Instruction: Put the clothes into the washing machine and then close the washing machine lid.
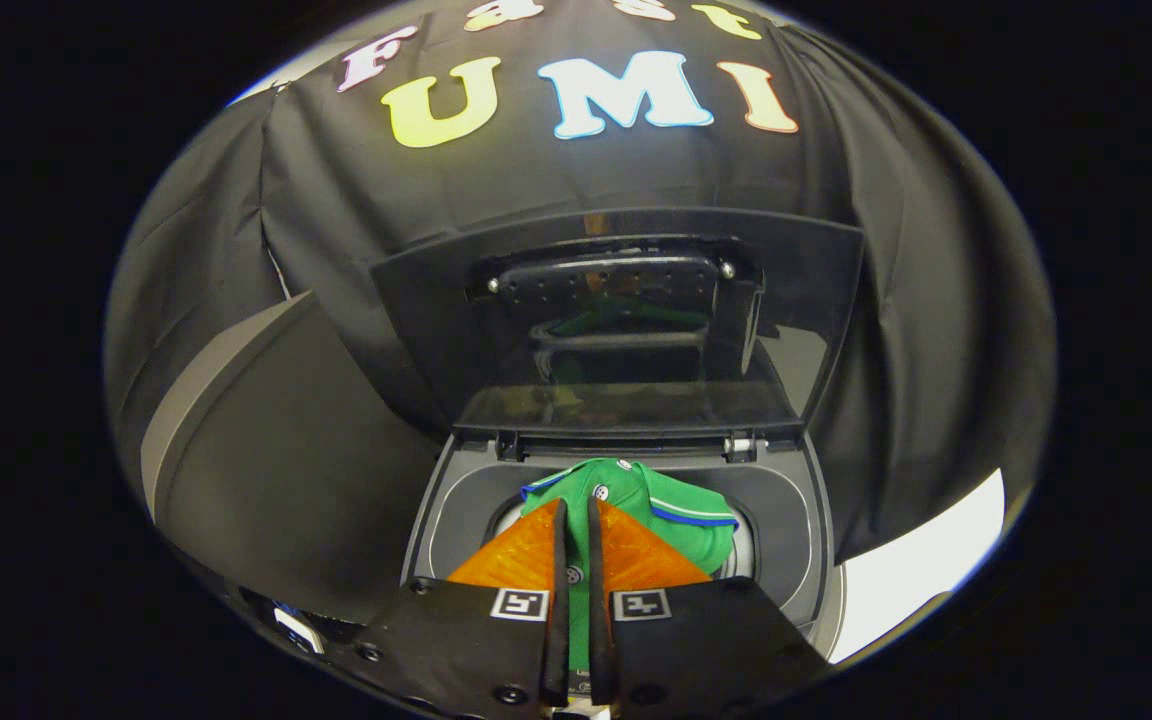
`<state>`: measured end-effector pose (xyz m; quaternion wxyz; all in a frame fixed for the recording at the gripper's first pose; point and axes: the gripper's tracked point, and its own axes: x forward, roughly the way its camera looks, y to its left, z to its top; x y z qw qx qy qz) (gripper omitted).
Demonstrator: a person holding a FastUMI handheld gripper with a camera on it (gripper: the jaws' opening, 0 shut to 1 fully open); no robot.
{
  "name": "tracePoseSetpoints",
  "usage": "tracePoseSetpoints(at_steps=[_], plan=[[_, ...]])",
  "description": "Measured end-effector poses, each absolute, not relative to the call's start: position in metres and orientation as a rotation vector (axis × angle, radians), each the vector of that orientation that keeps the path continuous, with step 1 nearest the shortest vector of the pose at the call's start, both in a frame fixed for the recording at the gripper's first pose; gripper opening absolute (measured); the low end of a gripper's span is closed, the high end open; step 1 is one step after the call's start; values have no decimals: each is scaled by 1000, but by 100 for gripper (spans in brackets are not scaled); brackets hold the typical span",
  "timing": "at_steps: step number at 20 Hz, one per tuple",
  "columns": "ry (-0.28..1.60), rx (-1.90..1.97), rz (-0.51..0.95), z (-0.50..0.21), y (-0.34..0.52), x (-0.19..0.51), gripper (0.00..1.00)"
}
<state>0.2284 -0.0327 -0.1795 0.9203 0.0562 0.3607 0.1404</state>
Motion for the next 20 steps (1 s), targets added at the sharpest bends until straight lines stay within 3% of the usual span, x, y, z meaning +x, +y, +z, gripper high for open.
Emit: tracePoseSetpoints(at_steps=[2, 7, 20], plan=[[695, 131, 281, -173, -32, 234, 20], [663, 75, 253, -165, -36, 228, 97], [412, 137, 214, -76, -36, 255, 97]])
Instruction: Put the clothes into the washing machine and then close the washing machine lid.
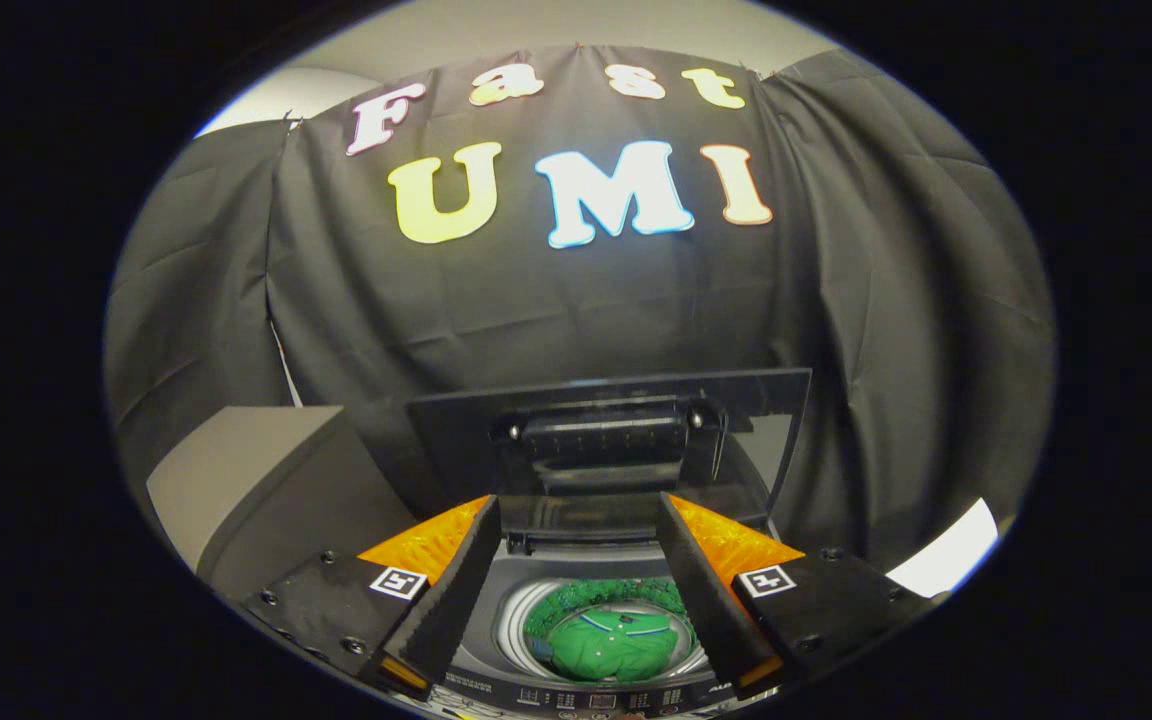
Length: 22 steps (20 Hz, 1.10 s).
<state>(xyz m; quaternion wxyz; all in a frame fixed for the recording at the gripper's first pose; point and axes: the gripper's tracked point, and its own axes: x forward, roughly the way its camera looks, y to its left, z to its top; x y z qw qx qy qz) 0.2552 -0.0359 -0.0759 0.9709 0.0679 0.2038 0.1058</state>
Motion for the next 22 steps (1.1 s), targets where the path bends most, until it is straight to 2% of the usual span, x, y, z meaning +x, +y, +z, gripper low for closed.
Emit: tracePoseSetpoints(at_steps=[11, 22], plan=[[267, 121, 149, -24, -43, 320, 97], [287, 88, 95, -48, -30, 381, 97]])
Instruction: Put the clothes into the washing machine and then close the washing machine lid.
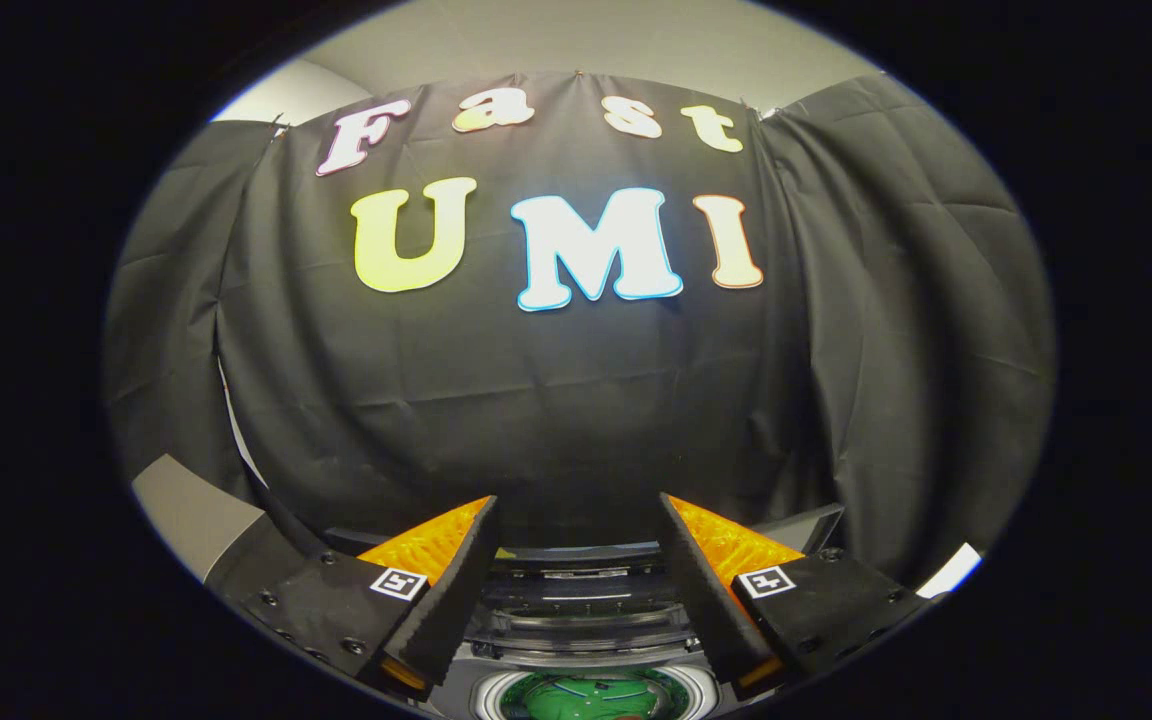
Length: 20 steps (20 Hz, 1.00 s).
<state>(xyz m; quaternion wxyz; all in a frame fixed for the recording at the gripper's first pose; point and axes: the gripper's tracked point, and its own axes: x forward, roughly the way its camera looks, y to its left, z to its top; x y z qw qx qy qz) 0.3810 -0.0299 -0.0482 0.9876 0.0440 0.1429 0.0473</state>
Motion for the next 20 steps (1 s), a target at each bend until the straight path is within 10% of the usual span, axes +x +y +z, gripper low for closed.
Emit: tracePoseSetpoints(at_steps=[20], plan=[[333, 49, 108, -67, -29, 355, 98]])
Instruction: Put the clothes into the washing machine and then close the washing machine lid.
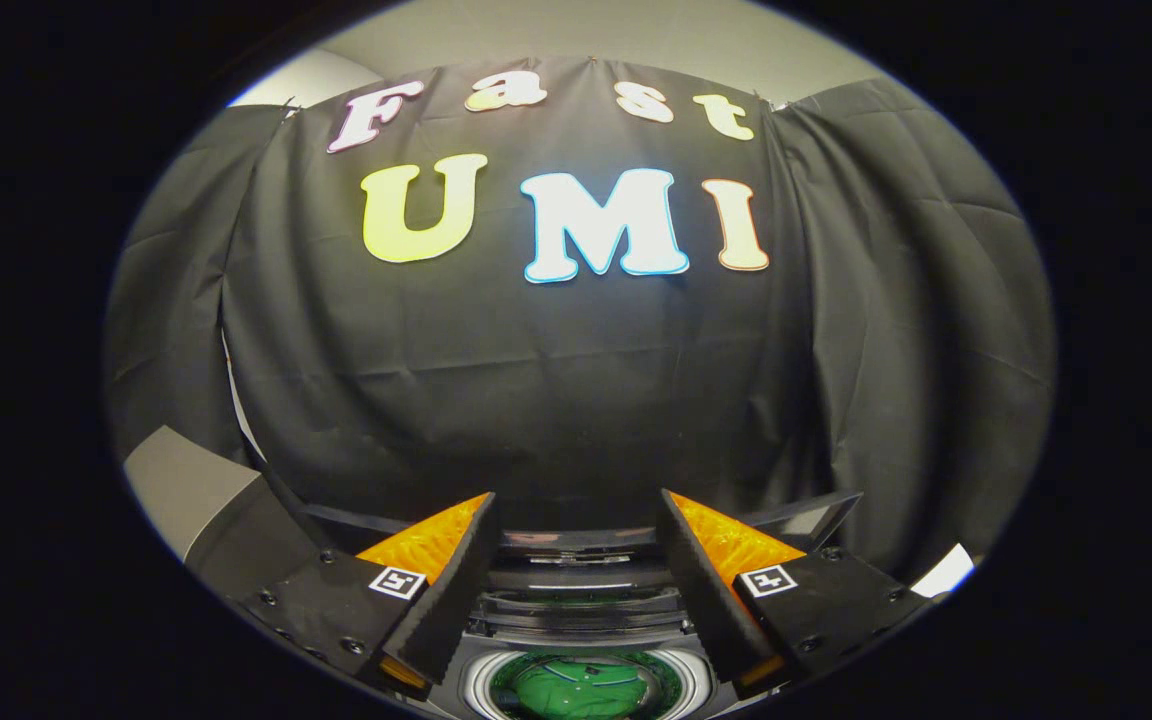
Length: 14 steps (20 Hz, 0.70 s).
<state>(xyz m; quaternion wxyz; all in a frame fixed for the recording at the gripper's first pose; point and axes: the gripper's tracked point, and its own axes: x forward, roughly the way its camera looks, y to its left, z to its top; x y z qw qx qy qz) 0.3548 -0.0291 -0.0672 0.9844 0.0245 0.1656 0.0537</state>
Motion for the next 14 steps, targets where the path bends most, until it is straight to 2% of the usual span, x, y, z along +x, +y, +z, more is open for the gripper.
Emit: tracePoseSetpoints(at_steps=[1, 3, 6, 12, 14], plan=[[340, 62, 108, -70, -28, 350, 98], [519, 66, 126, -116, -25, 320, 99], [458, 173, 98, -133, -28, 313, 98], [211, 80, 108, -49, -18, 345, 98], [205, 54, 103, -46, -15, 359, 98]])
